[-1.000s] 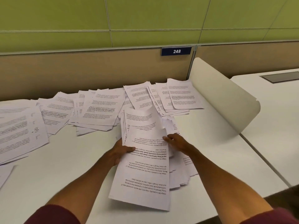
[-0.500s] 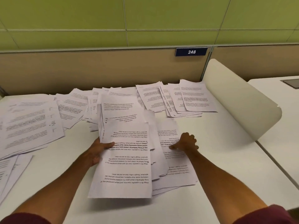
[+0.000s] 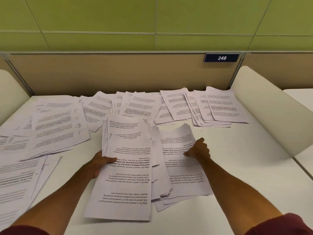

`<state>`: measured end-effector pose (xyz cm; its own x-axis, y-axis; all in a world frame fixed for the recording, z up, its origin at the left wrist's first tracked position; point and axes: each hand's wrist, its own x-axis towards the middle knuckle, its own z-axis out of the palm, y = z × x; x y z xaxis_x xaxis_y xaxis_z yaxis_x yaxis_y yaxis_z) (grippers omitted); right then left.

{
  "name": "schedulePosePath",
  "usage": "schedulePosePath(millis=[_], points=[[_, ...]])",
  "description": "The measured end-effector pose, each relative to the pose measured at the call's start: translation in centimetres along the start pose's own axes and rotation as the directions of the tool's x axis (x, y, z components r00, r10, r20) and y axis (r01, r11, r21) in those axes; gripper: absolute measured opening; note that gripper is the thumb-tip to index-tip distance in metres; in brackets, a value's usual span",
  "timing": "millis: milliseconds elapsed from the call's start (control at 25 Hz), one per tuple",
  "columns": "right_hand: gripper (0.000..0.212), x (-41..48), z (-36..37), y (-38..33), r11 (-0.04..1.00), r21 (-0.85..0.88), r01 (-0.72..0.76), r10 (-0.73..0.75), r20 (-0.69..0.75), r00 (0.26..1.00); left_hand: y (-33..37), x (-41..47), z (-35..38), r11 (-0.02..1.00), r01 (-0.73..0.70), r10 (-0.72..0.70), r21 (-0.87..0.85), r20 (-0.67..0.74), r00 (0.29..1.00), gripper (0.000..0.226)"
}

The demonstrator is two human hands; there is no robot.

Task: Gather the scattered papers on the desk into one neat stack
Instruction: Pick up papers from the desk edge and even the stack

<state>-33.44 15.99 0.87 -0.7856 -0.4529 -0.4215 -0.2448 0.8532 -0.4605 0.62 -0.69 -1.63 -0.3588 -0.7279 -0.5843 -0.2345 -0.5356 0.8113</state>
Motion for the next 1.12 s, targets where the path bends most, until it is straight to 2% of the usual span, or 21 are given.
schedulePosePath(millis=[80, 120, 160, 240, 280, 320, 520, 720, 960, 1040, 1120], points=[[0.077, 0.0, 0.0, 0.1, 1.000, -0.001, 0.002, -0.002, 0.032, 0.999, -0.1, 0.2, -0.1, 1.000, -0.011, 0.011, -0.020, -0.009, 1.000, 0.051], [0.066, 0.2, -0.1, 0.2, 0.998, 0.045, 0.048, -0.051, 0.071, 0.996, -0.2, 0.3, -0.2, 0.999, -0.015, 0.014, -0.033, -0.018, 1.000, 0.051], [0.053, 0.3, -0.2, 0.5, 0.982, 0.136, 0.128, -0.147, 0.137, 0.980, -0.3, 0.4, -0.2, 0.999, -0.016, 0.015, -0.043, -0.026, 1.000, 0.051], [0.035, -0.1, -0.6, 1.0, 0.900, 0.338, 0.275, -0.370, 0.260, 0.892, -0.2, 0.6, -0.4, 0.998, -0.027, 0.025, -0.048, -0.029, 0.999, 0.051], [0.029, -0.5, -1.0, 1.2, 0.859, 0.398, 0.321, -0.446, 0.277, 0.851, 0.0, 0.8, -0.5, 0.998, -0.038, 0.037, -0.042, -0.026, 0.999, 0.052], [0.024, -0.9, -1.3, 1.1, 0.837, 0.428, 0.341, -0.474, 0.255, 0.843, 0.2, 0.9, -0.5, 0.998, -0.050, 0.049, -0.034, -0.024, 0.998, 0.051], [0.023, -0.9, -4.9, 0.1, 0.831, 0.446, 0.333, -0.395, 0.051, 0.917, 1.0, 1.8, -0.9, 0.997, -0.071, 0.071, 0.003, -0.028, 0.997, 0.052], [0.025, -2.2, -8.9, -1.5, 0.804, 0.506, 0.312, -0.342, -0.036, 0.939, 1.2, 2.8, -1.2, 0.997, -0.078, 0.078, 0.016, -0.005, 0.997, 0.051], [0.037, -4.0, -6.2, -4.5, 0.802, 0.523, 0.288, -0.346, 0.015, 0.938, 1.1, 3.2, -1.5, 0.996, -0.078, 0.077, 0.031, 0.029, 0.997, 0.045], [0.035, -4.7, -3.0, -5.8, 0.789, 0.522, 0.324, -0.419, 0.071, 0.905, 1.4, 2.9, -1.6, 0.999, 0.008, -0.006, -0.047, 0.050, 0.999, 0.044], [0.033, -5.6, 1.0, -6.6, 0.767, 0.573, 0.288, -0.489, 0.232, 0.841, 1.7, 2.7, -1.6, 0.983, 0.140, -0.122, -0.121, 0.146, 0.982, 0.062]])
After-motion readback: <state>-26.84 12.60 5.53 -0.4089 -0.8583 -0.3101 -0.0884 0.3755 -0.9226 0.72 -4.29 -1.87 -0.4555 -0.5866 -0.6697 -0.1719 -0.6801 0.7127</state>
